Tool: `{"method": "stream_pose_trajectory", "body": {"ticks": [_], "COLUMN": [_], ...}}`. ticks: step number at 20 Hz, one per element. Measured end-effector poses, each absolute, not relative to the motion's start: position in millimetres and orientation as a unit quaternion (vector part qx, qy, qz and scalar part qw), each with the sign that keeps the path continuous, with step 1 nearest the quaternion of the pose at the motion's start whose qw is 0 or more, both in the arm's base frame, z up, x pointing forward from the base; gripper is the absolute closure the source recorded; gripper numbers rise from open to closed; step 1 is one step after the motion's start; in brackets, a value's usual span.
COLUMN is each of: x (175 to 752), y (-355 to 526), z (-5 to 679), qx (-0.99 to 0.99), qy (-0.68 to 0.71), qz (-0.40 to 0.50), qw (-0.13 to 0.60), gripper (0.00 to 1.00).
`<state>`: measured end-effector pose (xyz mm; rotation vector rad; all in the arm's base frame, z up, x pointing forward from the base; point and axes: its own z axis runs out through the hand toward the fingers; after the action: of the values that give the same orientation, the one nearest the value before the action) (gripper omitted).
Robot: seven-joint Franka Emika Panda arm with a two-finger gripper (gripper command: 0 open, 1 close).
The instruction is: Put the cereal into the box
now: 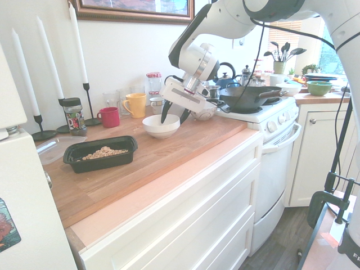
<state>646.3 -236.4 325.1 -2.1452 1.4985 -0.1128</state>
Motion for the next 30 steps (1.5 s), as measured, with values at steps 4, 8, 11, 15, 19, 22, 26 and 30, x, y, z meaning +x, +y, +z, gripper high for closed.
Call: {"method": "stream_pose_trajectory", "body": {"ticks": [4, 8, 11, 15, 19, 22, 26, 30], "x": [647, 648, 649, 649, 648, 648, 648, 649], "y": [-236, -234, -230, -230, -232, -232, -231, -230], "z": [328, 329, 330, 332, 334, 336, 340, 342], "qx": [-0.791, -0.791, -0.791, -0.79, -0.79, -0.791, -0.791, -0.792], "qy": [0.553, 0.554, 0.555, 0.559, 0.559, 0.559, 0.56, 0.56], "qz": [-0.045, -0.045, -0.043, -0.043, -0.044, -0.045, -0.046, -0.047], "qw": [0.258, 0.257, 0.253, 0.249, 0.247, 0.246, 0.242, 0.239], "gripper": [0.0, 0.0, 0.0, 0.0, 0.0, 0.0, 0.0, 0.0]}}
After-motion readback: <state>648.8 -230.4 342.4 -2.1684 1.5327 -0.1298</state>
